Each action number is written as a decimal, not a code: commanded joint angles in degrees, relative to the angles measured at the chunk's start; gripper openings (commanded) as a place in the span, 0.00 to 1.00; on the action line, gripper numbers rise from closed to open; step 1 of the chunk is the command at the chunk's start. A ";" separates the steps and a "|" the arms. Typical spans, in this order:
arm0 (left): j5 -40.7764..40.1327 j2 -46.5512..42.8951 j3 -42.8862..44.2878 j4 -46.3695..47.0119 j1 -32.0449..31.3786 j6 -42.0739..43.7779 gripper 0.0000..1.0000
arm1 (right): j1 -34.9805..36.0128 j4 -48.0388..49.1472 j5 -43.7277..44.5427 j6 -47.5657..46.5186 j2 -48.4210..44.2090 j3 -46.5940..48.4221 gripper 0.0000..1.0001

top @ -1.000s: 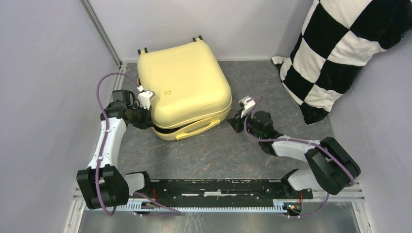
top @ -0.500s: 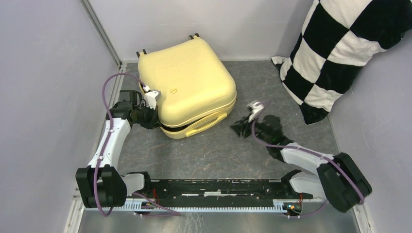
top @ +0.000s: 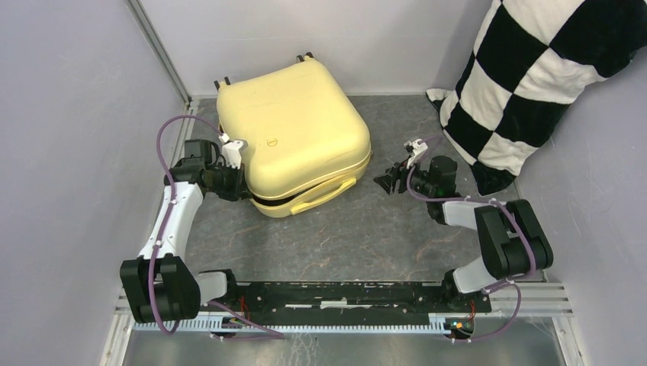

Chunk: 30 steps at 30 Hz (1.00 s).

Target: Pack the luggage

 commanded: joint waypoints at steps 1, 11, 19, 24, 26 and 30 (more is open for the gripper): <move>-3.74 -0.94 4.61 6.44 1.13 -0.46 0.02 | -0.11 9.78 -5.95 -1.65 5.16 6.17 0.69; -5.73 0.32 4.87 5.12 2.77 0.27 0.02 | -1.90 29.80 -15.97 8.01 20.50 12.92 0.70; -4.68 1.19 4.80 5.77 2.81 -0.75 0.02 | -1.94 35.71 -21.60 13.52 24.83 16.13 0.68; -4.47 1.35 4.61 6.16 2.84 -1.12 0.02 | -1.85 36.71 -24.17 15.70 27.32 17.73 0.62; -4.06 1.47 4.67 6.18 2.80 -1.24 0.02 | -1.81 39.60 -24.95 18.13 28.69 17.60 0.58; -3.93 1.63 4.61 6.44 2.82 -1.24 0.02 | -1.65 49.49 -26.23 24.64 30.64 16.95 0.49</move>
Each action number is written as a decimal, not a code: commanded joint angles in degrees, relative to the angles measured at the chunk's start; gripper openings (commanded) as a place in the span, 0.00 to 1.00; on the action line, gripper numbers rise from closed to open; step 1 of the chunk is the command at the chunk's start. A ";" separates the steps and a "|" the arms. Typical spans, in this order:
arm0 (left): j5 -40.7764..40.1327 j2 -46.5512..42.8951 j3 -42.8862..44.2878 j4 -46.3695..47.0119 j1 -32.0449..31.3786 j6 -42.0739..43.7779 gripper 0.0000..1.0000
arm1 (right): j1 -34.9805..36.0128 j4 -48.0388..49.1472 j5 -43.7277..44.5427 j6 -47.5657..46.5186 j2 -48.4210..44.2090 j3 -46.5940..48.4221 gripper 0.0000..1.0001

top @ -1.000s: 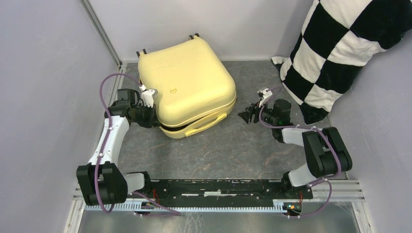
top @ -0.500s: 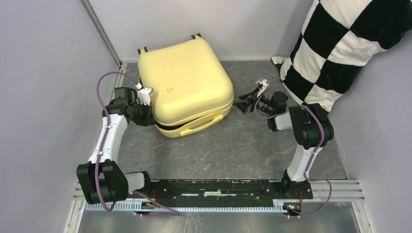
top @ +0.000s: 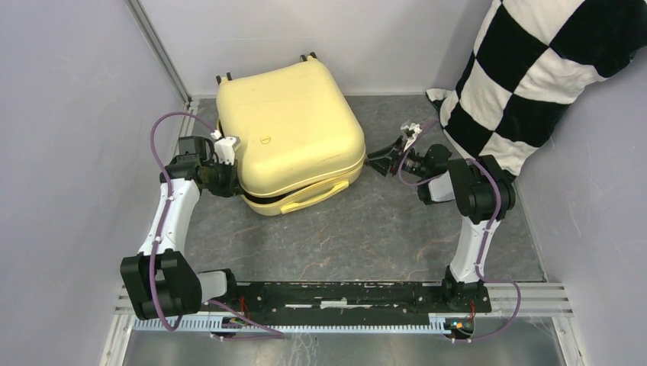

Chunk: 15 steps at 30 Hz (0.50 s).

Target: Pack the luggage

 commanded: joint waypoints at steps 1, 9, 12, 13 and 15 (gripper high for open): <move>0.39 0.23 2.70 5.84 0.46 -1.20 0.02 | 0.74 17.39 -4.74 9.16 1.88 1.69 0.45; 0.31 0.34 2.54 5.90 0.44 -1.20 0.02 | 0.76 27.20 -3.24 15.27 1.14 -1.08 0.01; 1.52 0.54 2.55 6.07 0.43 -2.13 0.02 | 0.78 21.64 -0.85 9.42 -2.79 -4.86 0.00; 1.70 0.56 2.50 6.25 0.49 -2.35 0.02 | 0.97 19.28 -0.32 7.43 -4.01 -5.94 0.00; 2.40 0.74 2.29 6.58 0.35 -3.22 0.02 | 1.69 14.55 0.74 2.31 -6.91 -8.03 0.00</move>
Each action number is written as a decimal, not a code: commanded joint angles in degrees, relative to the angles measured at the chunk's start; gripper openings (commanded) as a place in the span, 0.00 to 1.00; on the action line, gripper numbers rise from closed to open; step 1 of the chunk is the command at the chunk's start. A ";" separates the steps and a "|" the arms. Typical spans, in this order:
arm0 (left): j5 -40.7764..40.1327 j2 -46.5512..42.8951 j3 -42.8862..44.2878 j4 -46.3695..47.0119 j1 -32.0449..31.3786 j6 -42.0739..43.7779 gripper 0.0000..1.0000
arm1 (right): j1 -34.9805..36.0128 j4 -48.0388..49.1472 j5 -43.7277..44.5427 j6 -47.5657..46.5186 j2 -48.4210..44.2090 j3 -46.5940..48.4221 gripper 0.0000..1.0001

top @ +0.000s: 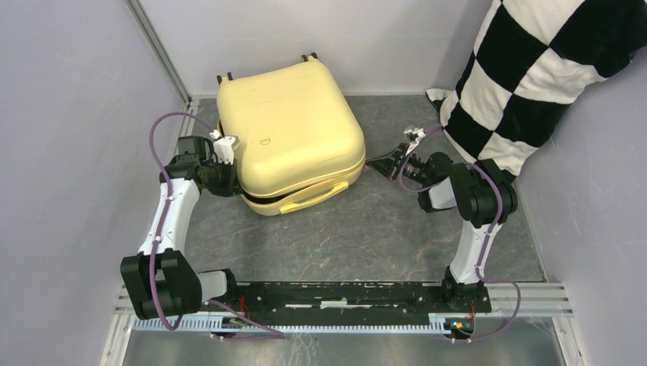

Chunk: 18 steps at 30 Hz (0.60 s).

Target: Pack the luggage

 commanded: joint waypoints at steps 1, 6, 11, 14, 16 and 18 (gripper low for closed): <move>2.49 0.76 2.21 6.55 0.35 -2.83 0.02 | 1.50 2.77 -0.95 -10.17 -8.01 -4.57 0.00; 7.04 1.27 2.02 7.99 0.25 -5.66 0.02 | 6.25 -19.82 5.40 -27.31 -16.82 -7.53 0.00; 7.26 1.85 1.58 10.31 -1.14 -7.99 0.02 | 12.40 -29.24 12.42 -30.90 -22.91 -11.38 0.00; 6.10 2.26 0.83 11.72 -1.73 -9.14 0.02 | 16.67 -32.56 16.15 -30.74 -26.15 -13.91 0.00; 6.17 2.39 0.41 12.37 -1.81 -9.67 0.02 | 19.97 -32.61 18.73 -30.21 -28.00 -15.72 0.00; 6.85 2.41 -0.09 12.75 -2.17 -9.98 0.02 | 23.40 -33.38 21.23 -29.66 -28.81 -15.81 0.00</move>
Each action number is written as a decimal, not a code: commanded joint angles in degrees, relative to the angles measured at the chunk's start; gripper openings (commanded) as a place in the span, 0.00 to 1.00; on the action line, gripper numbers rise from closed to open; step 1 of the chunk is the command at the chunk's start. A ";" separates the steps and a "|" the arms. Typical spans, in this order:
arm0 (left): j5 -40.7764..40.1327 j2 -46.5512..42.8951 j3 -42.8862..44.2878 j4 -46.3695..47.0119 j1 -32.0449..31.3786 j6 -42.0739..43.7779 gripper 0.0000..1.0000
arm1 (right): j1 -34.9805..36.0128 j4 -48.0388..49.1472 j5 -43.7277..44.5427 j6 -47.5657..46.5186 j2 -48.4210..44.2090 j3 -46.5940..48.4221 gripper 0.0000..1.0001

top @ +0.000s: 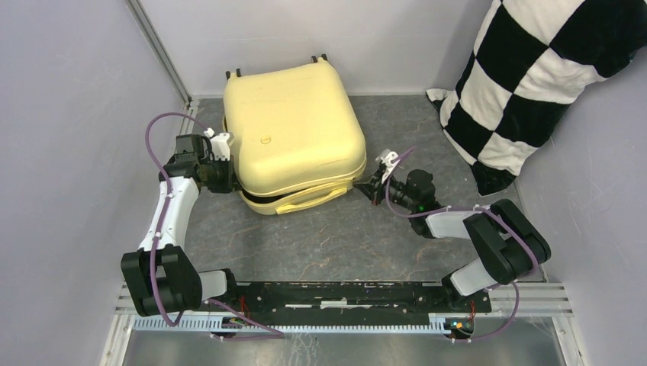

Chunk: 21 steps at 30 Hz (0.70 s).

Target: Pack the luggage

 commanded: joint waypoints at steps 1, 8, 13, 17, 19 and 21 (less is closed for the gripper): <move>7.19 1.23 -0.38 10.08 -2.99 -4.62 0.02 | 8.85 -5.66 -0.29 0.16 -2.60 -2.04 0.00; 7.59 0.42 -1.94 10.77 -5.08 -5.27 0.02 | 18.07 -7.66 8.47 2.22 -1.37 3.02 0.00; 7.84 -1.62 -5.26 15.05 -6.17 -6.56 0.02 | 24.38 -6.46 14.34 4.80 2.92 7.15 0.01; 7.74 -1.65 -5.63 15.23 -7.19 -6.59 0.02 | 29.50 -6.88 19.07 5.54 6.75 12.14 0.01; 7.84 -1.65 -5.81 15.21 -7.28 -6.66 0.02 | 31.48 -6.98 20.86 6.27 9.15 15.05 0.01; 8.04 -1.80 -6.04 15.19 -7.34 -6.59 0.02 | 33.58 -7.66 21.76 6.49 11.22 17.96 0.01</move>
